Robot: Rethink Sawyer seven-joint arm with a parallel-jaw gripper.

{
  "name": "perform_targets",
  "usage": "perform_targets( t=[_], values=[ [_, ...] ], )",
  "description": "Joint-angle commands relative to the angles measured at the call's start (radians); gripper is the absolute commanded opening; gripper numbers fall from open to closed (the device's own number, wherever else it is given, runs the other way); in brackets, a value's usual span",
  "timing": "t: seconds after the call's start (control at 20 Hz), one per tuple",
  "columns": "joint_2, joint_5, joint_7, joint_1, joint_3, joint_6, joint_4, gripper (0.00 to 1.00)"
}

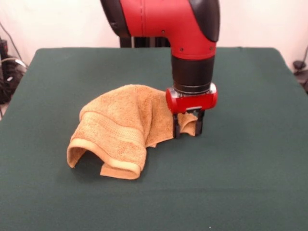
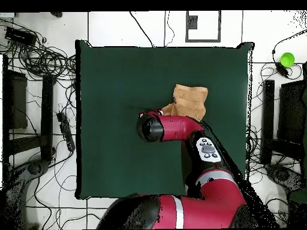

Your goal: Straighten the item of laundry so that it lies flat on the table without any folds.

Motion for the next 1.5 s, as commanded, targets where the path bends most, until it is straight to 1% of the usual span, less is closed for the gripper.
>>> perform_targets(
  t=[0.05,0.1,0.25,0.4,0.55,0.75,0.9,1.1,1.25,1.35,1.5],
  values=[
    [0.149,-0.016,-0.049,-0.05,0.192,0.14,-0.047,0.0],
    [0.146,-0.001,0.012,0.003,0.134,0.136,-0.069,1.0],
    [0.186,-0.008,0.062,0.033,0.107,0.05,-0.091,1.0],
    [0.26,-0.046,0.062,0.046,0.076,-0.008,-0.143,1.0],
    [0.316,-0.089,0.033,0.021,0.074,-0.067,-0.163,1.0],
    [0.36,-0.148,-0.019,-0.032,0.085,-0.089,-0.179,1.0],
    [0.369,-0.191,-0.064,-0.083,0.12,-0.079,-0.177,1.0],
    [0.357,-0.199,-0.048,-0.084,0.128,-0.059,-0.173,1.0],
    [0.329,-0.205,-0.042,-0.085,0.13,-0.031,-0.16,1.0],
    [0.308,-0.219,-0.062,-0.102,0.145,-0.021,-0.146,1.0],
    [0.286,-0.22,-0.089,-0.121,0.172,0.027,-0.13,1.0]
  ],
)
